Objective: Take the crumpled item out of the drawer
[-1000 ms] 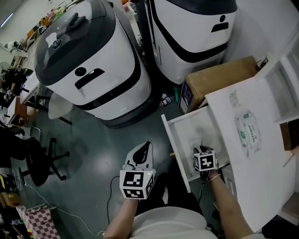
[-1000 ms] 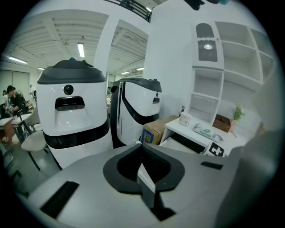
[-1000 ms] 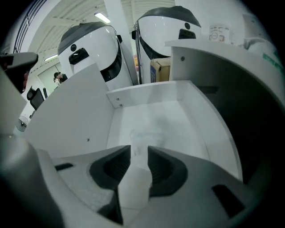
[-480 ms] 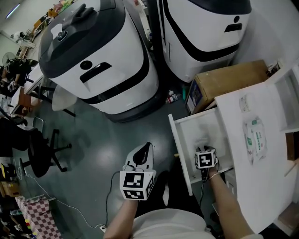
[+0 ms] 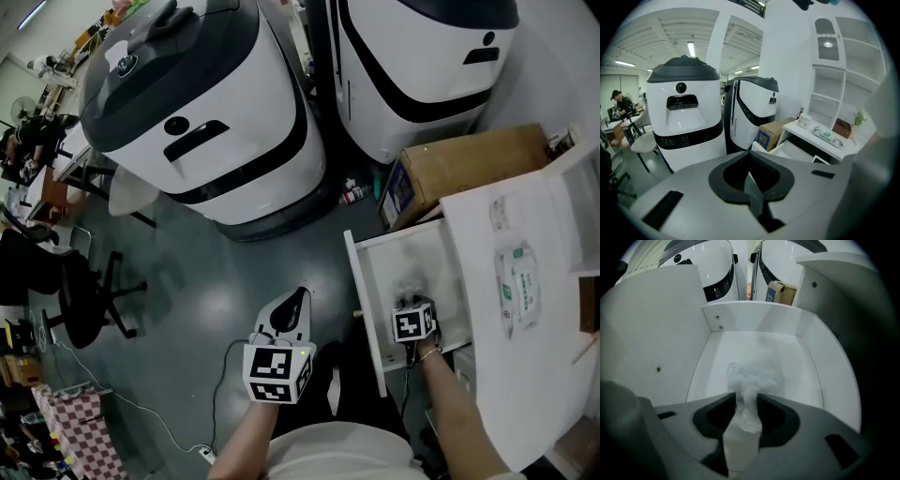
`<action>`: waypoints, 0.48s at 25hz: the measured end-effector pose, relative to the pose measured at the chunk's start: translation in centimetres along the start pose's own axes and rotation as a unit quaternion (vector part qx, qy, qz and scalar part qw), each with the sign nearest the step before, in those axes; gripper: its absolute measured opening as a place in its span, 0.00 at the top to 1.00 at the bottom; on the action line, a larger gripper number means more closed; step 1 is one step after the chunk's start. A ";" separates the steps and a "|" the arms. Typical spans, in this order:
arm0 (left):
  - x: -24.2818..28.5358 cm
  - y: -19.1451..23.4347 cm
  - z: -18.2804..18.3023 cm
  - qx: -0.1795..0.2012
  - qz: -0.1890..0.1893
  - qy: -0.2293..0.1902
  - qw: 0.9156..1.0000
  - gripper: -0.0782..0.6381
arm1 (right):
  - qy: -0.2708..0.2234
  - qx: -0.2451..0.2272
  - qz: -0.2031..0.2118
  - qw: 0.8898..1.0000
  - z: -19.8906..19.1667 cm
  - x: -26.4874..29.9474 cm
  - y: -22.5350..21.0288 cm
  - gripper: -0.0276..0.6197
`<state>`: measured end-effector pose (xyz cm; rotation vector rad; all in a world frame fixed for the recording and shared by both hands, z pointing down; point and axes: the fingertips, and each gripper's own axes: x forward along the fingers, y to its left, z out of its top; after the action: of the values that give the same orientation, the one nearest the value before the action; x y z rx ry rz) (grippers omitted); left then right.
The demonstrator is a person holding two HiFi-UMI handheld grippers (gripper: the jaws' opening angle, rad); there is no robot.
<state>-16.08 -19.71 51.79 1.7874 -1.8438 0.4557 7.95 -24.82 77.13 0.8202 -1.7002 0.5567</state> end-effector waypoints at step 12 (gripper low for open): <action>1.0 -0.8 -0.4 -0.001 -0.010 0.010 1.000 0.90 | 0.001 -0.012 -0.001 1.000 0.0 0.3 -0.1 0.75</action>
<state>-15.25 -20.40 52.59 1.7917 -1.8119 0.4621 7.94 -24.93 77.40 0.8036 -1.7002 0.5354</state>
